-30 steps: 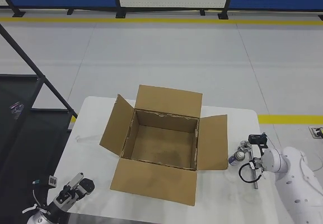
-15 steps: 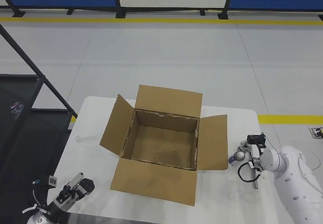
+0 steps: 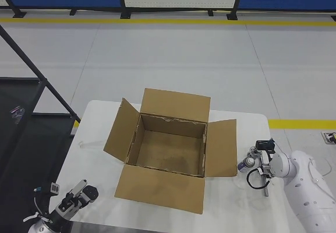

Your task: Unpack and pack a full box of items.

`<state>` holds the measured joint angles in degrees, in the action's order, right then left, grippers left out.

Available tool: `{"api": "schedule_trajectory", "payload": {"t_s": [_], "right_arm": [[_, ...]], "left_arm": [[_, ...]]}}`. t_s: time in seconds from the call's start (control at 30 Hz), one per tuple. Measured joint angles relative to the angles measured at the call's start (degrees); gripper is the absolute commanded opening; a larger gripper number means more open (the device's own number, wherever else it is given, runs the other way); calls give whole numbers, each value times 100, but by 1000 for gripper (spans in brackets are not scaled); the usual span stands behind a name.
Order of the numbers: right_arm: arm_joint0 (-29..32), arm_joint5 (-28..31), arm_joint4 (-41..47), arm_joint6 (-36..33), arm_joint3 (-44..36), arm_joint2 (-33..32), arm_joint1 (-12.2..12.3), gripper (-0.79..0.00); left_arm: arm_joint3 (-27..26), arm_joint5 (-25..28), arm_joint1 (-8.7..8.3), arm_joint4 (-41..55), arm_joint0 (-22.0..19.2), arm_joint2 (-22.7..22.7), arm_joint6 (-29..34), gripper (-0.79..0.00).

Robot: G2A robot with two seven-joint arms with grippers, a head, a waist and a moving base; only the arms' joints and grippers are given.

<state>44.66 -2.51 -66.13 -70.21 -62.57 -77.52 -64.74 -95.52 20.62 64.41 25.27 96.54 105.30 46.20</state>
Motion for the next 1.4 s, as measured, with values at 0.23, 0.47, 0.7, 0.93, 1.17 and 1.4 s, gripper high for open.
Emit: {"api": "schedule_trajectory", "payload": {"t_s": [0.23,0.47,0.7,0.93,1.17,1.4], "right_arm": [[-80,27,45,43,-8,-123,34,-785],[101,115,-53,-147,-1051,-683,192,-785],[410,-159,32,27,-2849,-1171,268,-785],[714,-299,330,864,-4381,-771,194,-785],[343,-296,280,1208,-4745,288,62,-785],[-57,-342,251,1208,-4671,1007,-59,-785]], "left_arm": [[0,0,0,0,0,0,0,0],[0,0,0,0,0,0,0,0],[0,0,0,0,0,0,0,0],[0,0,0,0,0,0,0,0],[0,0,0,0,0,0,0,0],[0,0,0,0,0,0,0,0]]}}
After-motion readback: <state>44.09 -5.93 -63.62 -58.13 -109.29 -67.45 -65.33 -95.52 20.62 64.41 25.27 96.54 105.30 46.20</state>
